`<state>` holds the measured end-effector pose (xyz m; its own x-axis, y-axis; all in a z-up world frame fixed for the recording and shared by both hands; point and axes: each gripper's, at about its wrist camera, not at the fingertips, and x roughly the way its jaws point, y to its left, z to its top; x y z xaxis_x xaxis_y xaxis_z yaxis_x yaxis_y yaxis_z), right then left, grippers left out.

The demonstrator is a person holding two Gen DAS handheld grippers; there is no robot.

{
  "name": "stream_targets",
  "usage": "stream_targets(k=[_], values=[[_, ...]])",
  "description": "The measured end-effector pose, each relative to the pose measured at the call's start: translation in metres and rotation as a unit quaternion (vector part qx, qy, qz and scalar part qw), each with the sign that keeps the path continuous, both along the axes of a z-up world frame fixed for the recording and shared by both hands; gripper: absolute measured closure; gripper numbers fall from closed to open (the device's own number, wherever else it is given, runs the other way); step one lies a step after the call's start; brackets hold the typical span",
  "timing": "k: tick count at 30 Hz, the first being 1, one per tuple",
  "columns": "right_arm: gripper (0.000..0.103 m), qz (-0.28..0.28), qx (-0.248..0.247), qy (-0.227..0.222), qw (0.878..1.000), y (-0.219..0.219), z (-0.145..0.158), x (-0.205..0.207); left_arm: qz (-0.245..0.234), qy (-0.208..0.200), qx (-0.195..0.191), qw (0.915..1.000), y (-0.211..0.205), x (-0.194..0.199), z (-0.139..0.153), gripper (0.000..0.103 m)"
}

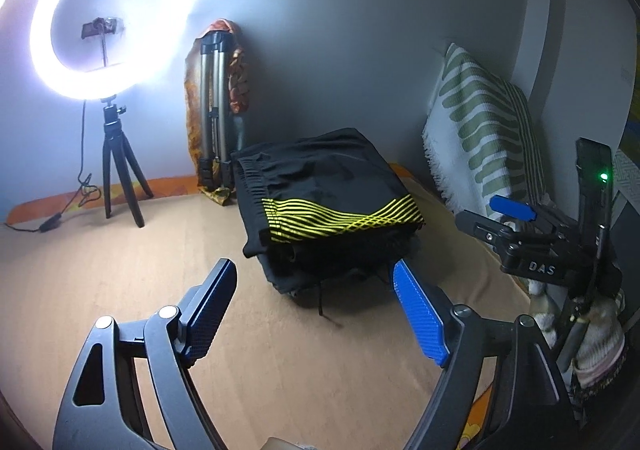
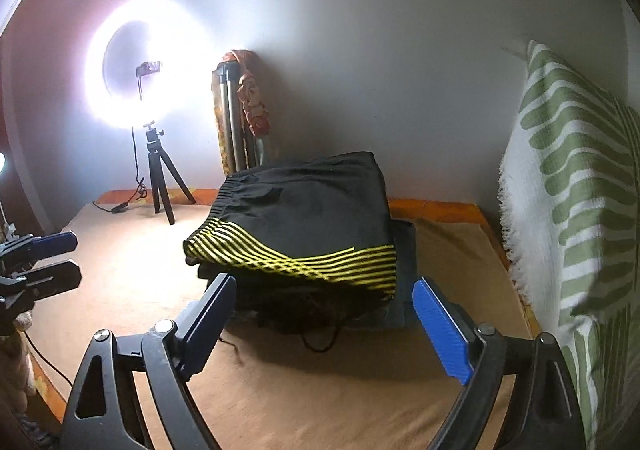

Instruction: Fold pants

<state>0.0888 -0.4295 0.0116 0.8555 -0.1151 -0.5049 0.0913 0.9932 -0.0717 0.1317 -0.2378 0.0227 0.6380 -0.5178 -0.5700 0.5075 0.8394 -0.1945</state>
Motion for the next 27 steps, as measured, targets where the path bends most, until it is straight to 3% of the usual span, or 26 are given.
stream_targets(k=[13, 16, 23, 27], values=[[0.011, -0.036, 0.001, -0.017, 0.999, 0.011, -0.015, -0.040, 0.024, -0.008, 0.011, 0.9996, 0.009, -0.023, -0.009, 0.020], [0.000, -0.042, 0.001, -0.023, 0.999, 0.012, -0.018, -0.046, 0.028, -0.008, 0.009, 0.9995, 0.012, -0.025, -0.014, 0.020], [0.000, -0.057, -0.005, -0.035, 0.998, 0.010, -0.021, -0.051, 0.034, -0.010, 0.028, 0.9990, 0.013, -0.027, -0.024, 0.020], [0.000, -0.056, 0.006, -0.034, 0.998, 0.009, -0.022, -0.049, 0.040, -0.006, 0.018, 0.9990, 0.019, -0.027, -0.023, 0.020]])
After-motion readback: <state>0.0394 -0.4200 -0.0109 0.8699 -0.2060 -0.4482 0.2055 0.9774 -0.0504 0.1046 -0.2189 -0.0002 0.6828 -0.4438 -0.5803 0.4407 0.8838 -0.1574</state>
